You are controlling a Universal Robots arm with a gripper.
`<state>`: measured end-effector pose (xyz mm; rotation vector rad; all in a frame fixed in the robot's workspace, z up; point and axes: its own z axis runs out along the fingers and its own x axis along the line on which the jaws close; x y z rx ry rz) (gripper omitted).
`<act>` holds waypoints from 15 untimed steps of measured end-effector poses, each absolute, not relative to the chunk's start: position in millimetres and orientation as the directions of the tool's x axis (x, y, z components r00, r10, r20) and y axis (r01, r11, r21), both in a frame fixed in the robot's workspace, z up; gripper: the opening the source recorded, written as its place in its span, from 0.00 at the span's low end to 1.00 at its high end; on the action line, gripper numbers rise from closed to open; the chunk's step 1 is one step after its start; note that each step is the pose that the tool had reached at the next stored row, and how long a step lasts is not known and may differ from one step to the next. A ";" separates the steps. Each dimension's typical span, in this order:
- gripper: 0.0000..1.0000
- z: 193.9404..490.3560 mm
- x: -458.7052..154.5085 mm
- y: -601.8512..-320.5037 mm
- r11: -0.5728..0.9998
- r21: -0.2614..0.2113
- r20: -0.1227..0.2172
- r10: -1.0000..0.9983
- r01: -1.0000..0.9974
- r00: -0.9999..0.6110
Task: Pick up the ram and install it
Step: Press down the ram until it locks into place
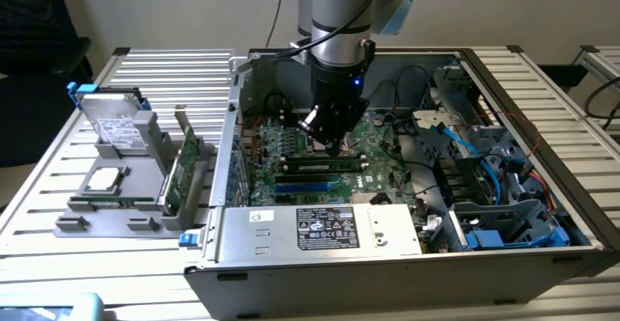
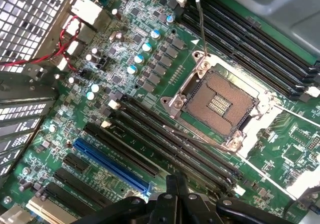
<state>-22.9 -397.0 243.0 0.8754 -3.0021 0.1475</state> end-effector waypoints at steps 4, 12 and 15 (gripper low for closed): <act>0.11 242.9 -22.9 -397.0 0.864 -0.091 0.030 -0.495 -0.496 -0.868; 0.11 242.8 -22.9 -397.0 0.912 -0.093 0.028 -0.398 -0.398 -0.917; 0.11 242.8 -22.9 -397.0 0.929 -0.093 0.027 -0.358 -0.359 -0.933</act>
